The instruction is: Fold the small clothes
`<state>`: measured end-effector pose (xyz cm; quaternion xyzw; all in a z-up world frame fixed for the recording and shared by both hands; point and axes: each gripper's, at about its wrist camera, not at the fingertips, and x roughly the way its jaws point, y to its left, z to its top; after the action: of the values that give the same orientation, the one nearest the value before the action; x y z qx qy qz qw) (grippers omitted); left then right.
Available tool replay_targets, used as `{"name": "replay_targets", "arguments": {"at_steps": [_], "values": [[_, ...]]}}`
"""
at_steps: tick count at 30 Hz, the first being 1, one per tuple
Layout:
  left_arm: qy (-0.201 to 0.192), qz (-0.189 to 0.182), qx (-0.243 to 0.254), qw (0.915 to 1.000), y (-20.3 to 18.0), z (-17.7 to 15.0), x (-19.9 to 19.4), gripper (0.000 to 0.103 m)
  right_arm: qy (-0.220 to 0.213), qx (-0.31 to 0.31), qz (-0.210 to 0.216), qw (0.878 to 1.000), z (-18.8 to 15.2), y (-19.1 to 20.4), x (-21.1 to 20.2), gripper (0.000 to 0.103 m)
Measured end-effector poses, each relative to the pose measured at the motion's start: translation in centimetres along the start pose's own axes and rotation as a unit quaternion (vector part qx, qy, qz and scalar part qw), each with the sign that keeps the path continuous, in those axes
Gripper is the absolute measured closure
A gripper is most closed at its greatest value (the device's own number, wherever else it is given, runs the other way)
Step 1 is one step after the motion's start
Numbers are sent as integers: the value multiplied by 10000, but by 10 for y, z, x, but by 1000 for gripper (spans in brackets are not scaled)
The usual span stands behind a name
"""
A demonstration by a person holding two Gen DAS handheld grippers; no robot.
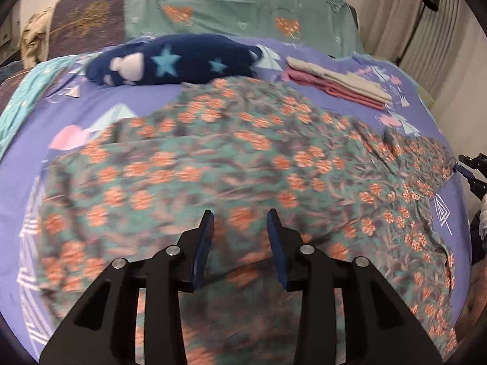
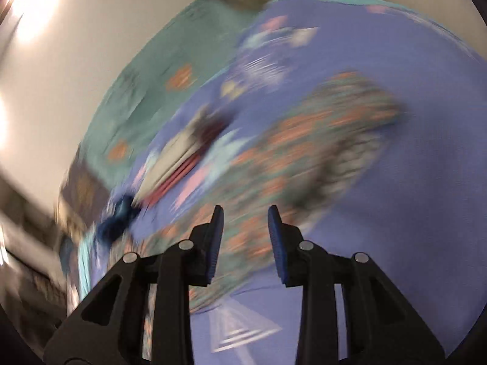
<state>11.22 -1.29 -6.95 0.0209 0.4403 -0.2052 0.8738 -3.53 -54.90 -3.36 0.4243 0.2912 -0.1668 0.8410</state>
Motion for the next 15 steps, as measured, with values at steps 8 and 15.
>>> {"name": "replay_targets", "arguments": {"at_steps": [8,15], "values": [[128,186,282,9993,-23,3,28,56,58,1557,134,9877,32,-86,14,51],[-57,277,352,9990,-26,-2,26,55,-245,2087,284,9773,58,-89,28,51]]}}
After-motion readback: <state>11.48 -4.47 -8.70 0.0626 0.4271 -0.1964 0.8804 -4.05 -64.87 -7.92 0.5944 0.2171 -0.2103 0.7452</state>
